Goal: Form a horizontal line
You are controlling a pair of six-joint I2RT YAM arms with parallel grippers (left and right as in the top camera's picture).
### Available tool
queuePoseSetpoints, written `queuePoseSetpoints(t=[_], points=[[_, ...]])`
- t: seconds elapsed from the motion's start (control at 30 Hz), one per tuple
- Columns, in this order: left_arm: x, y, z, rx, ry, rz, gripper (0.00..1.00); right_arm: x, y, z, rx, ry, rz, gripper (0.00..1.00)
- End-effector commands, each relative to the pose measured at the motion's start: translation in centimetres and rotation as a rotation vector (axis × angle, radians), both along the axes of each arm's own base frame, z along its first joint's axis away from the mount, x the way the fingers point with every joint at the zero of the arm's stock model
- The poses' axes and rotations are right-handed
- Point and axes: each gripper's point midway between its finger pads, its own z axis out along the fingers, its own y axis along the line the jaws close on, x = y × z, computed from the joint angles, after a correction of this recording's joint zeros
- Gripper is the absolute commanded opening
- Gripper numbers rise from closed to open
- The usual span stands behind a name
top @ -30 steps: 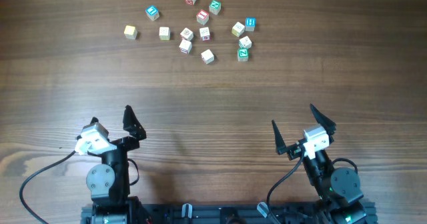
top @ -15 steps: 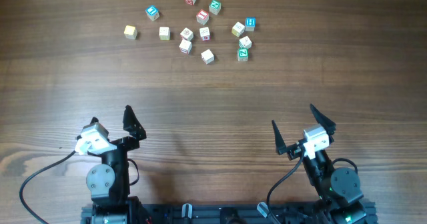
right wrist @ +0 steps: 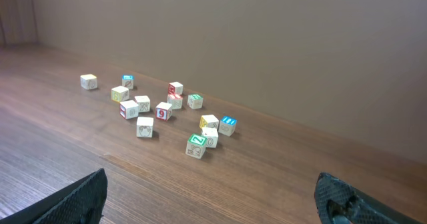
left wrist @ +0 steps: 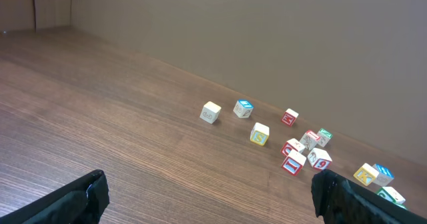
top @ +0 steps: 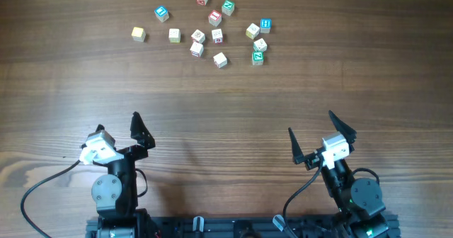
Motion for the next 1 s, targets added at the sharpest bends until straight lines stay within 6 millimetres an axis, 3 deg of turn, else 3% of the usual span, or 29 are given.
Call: queuePoseSetpoints(t=[0.0,0.13,0.27,0.43,0.5,0.57,0.67,0.73,0.8,0.9,0.97], points=[[-0.1,0.2,-0.1,0.02,0.007,0.013,1.0,-0.1,0.1,0.1,0.001,-0.007,0.005,1.0],[-0.1,0.2,0.0,0.017,0.003,0.013,1.0,-0.1,0.1,0.1,0.0,-0.007,0.005,1.0],[0.1,-1.1,4.1,0.025,-0.165,-0.062,1.0,-0.1,0.1,0.1,0.0,-0.007,0.005,0.99],[-1.9,-3.7,12.8,0.054,-0.368,-0.206,1.0,-0.1,0.1,0.1,0.001,-0.007,0.005,1.0],[-3.7,-3.9,17.1,0.044,-0.431,-0.21,1.0,-0.1,0.1,0.1,0.001,-0.007,0.005,1.0],[-6.3,-4.1,23.3,0.057,-0.496,-0.21,1.0,-0.1,0.1,0.1,0.0,-0.007,0.005,1.0],[-7.4,-4.2,29.8,0.051,-0.457,-0.213,1.0,-0.1,0.1,0.1,0.001,-0.007,0.005,1.0],[-6.2,-4.1,33.2,0.035,-0.351,-0.214,1.0,-0.1,0.1,0.1,0.0,-0.007,0.005,1.0],[-4.4,-4.0,35.3,0.021,-0.251,-0.213,1.0,-0.1,0.1,0.1,0.0,-0.007,0.005,1.0],[0.3,-3.6,37.3,0.042,-0.071,-0.213,1.0,-0.1,0.1,0.1,0.001,-0.007,0.005,0.99],[3.5,-3.4,36.9,0.044,0.046,-0.218,1.0,-0.1,0.1,0.1,0.0,-0.007,0.005,1.0]])
